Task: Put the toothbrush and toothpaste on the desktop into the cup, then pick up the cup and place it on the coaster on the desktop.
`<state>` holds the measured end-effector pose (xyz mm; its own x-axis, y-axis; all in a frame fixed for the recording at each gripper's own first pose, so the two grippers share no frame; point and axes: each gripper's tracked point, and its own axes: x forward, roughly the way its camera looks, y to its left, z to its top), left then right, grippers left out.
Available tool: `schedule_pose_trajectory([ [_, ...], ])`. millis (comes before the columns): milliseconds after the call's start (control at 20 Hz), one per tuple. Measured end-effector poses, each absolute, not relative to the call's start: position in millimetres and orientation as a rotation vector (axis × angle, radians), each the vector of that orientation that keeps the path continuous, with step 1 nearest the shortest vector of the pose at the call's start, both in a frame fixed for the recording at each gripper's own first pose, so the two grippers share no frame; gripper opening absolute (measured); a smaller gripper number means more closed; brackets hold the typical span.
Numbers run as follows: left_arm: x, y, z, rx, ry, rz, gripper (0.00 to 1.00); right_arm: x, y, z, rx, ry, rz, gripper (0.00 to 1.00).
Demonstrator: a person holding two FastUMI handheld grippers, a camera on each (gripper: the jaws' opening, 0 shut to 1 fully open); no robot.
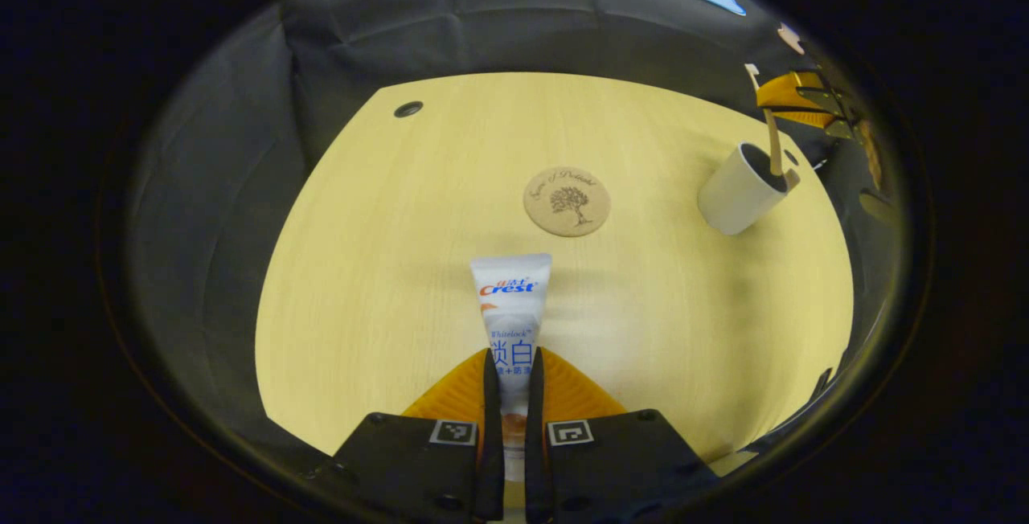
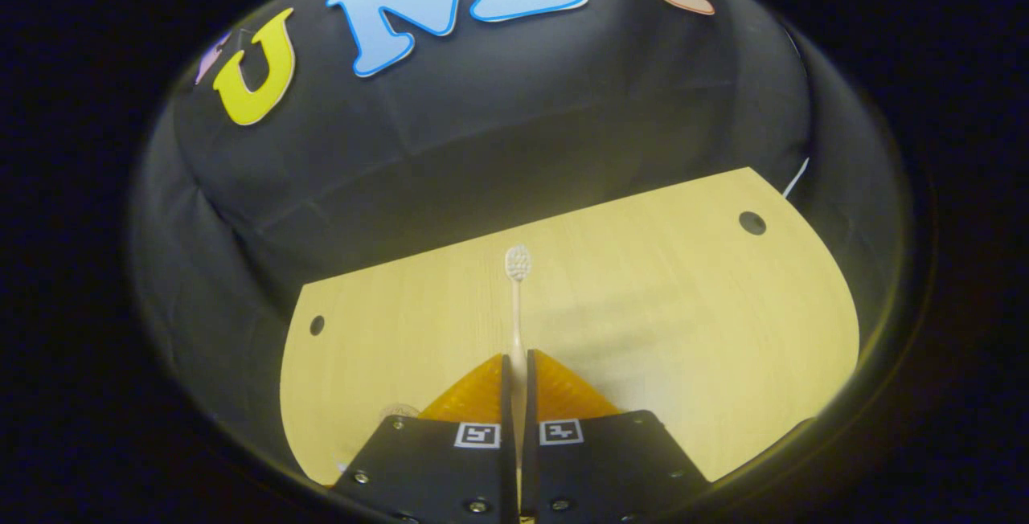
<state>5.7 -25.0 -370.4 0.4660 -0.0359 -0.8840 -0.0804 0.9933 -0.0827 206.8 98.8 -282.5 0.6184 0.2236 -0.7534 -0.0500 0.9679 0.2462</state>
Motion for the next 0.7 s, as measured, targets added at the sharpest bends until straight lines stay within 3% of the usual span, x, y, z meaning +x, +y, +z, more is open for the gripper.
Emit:
schedule_pose_trajectory([
  [300, -7.0, -5.0, -355.2, -0.121, 1.078, 0.073, 0.18, 206.6, 100.7, -286.3, 0.180, 0.807, 0.189, 0.03],
  [700, 31.1, -21.0, -313.8, -0.090, 0.969, 0.019, 0.18, 178.9, 87.9, -289.6, 0.214, 0.844, 0.183, 0.08],
])
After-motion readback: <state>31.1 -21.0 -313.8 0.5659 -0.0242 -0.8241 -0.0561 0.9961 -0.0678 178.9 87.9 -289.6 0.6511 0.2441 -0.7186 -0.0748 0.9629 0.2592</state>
